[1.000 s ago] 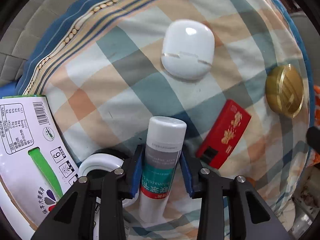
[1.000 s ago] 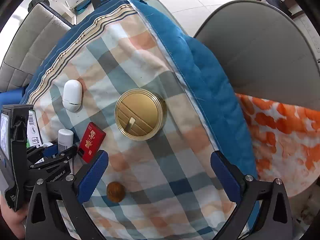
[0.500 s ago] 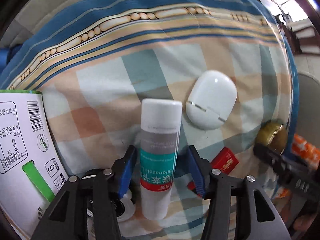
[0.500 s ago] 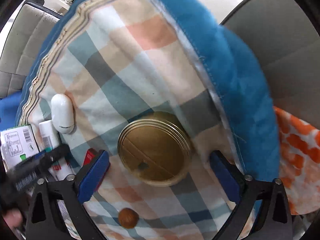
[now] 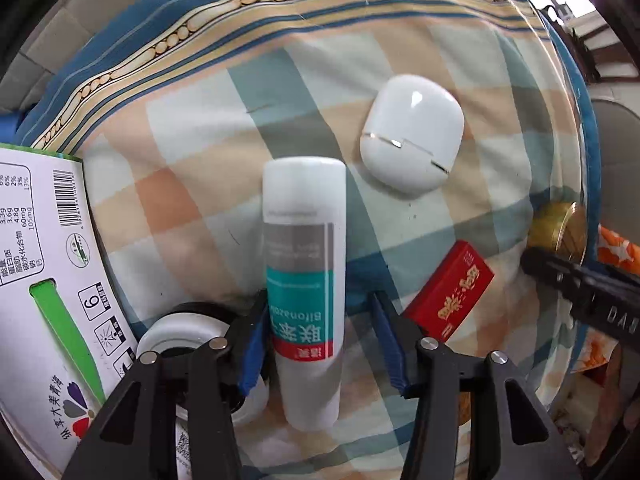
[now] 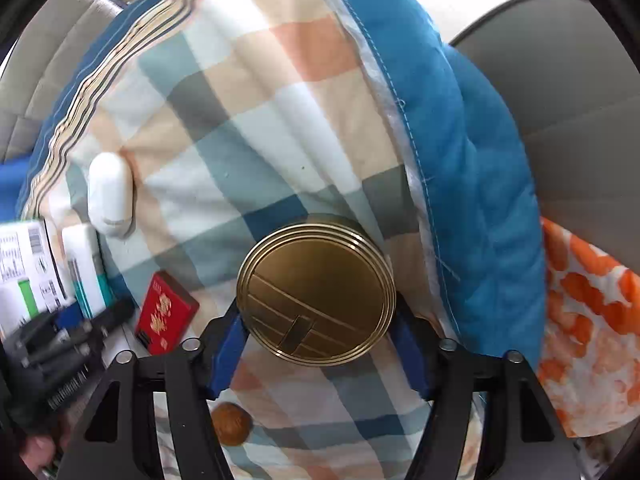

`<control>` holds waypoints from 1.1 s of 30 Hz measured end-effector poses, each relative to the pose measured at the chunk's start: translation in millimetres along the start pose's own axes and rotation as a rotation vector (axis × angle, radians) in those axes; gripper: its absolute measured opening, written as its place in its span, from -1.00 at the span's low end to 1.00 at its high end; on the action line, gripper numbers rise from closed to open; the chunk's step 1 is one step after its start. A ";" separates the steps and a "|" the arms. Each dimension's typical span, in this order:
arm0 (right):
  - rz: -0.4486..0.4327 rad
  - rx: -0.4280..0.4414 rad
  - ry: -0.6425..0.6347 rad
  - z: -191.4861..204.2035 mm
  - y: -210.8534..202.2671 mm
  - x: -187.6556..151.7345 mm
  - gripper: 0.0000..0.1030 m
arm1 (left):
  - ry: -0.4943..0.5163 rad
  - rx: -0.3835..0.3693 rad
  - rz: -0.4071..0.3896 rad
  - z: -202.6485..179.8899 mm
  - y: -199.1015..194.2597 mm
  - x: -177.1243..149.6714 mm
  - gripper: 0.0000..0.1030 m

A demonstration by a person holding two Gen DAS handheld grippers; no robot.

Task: Organize rigid objects
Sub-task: 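Grasp the white-green tube with the left tool while the right tool grasps the gold tin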

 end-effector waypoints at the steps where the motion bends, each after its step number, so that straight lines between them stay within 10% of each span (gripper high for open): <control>1: 0.000 -0.010 -0.006 0.9 1.1 1.1 0.43 | 0.015 0.011 0.005 -4.0 0.9 -1.0 -0.09; 4: -0.010 -0.052 -0.038 0.7 2.3 1.2 0.41 | 0.035 0.063 -0.014 -20.8 2.8 -8.5 -0.41; 11: -0.035 -0.089 -0.104 5.0 -7.3 -11.1 0.17 | -0.017 0.035 -0.082 -6.8 -1.8 -27.1 -0.43; 15: -0.051 -0.108 -0.140 -0.2 -23.4 -18.4 -0.90 | -0.016 0.021 -0.121 -2.4 -23.6 -35.3 -0.43; 17: 0.013 -0.020 -0.118 -8.7 -16.5 -18.2 -0.89 | -0.012 0.016 -0.120 -3.6 -26.2 -40.5 -0.43; 25: -0.041 0.074 -0.019 -39.9 -38.6 -15.2 0.51 | -0.032 0.005 -0.119 -1.9 -28.2 -38.6 -0.42; 33: -0.066 0.060 -0.043 -10.1 -41.9 22.0 0.56 | -0.023 0.000 -0.195 7.6 -81.1 -15.5 -0.42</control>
Point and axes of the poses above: each gripper's, at about its wrist camera, not at the fingertips, and y roughly the way its jaws point, z to its left, x to its top, the point moved 1 cm from there along y, roughly the way its jaws point, and after that the axes turned 3 degrees about -z, right-handed, at the moved point
